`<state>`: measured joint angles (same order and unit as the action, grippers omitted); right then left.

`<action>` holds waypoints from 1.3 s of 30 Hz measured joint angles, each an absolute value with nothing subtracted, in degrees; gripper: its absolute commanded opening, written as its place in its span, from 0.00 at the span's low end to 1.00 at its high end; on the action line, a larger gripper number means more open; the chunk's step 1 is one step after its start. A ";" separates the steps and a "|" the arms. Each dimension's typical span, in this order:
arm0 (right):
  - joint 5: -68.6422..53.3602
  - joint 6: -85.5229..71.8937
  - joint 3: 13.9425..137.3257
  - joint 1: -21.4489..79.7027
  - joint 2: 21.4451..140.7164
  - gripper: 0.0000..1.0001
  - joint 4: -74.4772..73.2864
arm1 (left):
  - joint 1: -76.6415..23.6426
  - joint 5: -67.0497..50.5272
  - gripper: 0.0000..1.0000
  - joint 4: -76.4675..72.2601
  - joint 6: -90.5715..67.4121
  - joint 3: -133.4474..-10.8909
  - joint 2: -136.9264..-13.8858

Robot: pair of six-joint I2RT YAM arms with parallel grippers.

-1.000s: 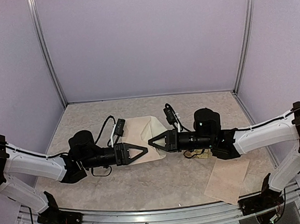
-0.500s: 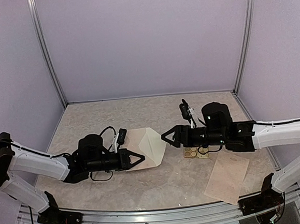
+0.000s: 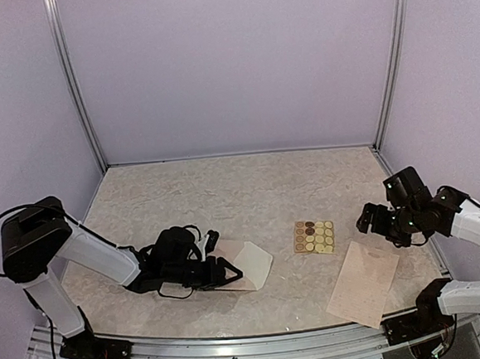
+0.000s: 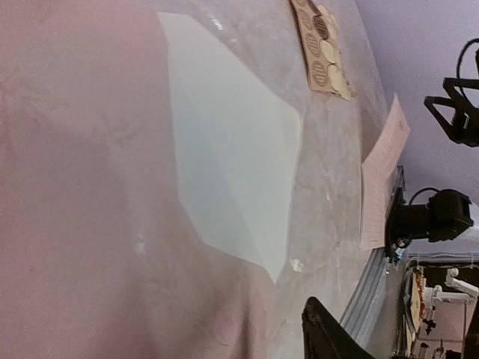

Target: Place the letter into the envelope and seal it

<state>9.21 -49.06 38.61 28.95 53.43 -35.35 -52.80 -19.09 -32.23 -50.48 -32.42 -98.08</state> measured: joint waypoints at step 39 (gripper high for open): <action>-2.63 -61.41 26.04 22.37 51.81 0.94 -42.98 | -45.34 -7.07 0.91 -6.98 -41.67 -34.15 -77.28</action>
<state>-2.63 -61.41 26.04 22.37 51.81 -42.98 -45.34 -7.07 -6.98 -41.67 -34.15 -77.28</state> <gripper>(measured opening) 0.983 0.915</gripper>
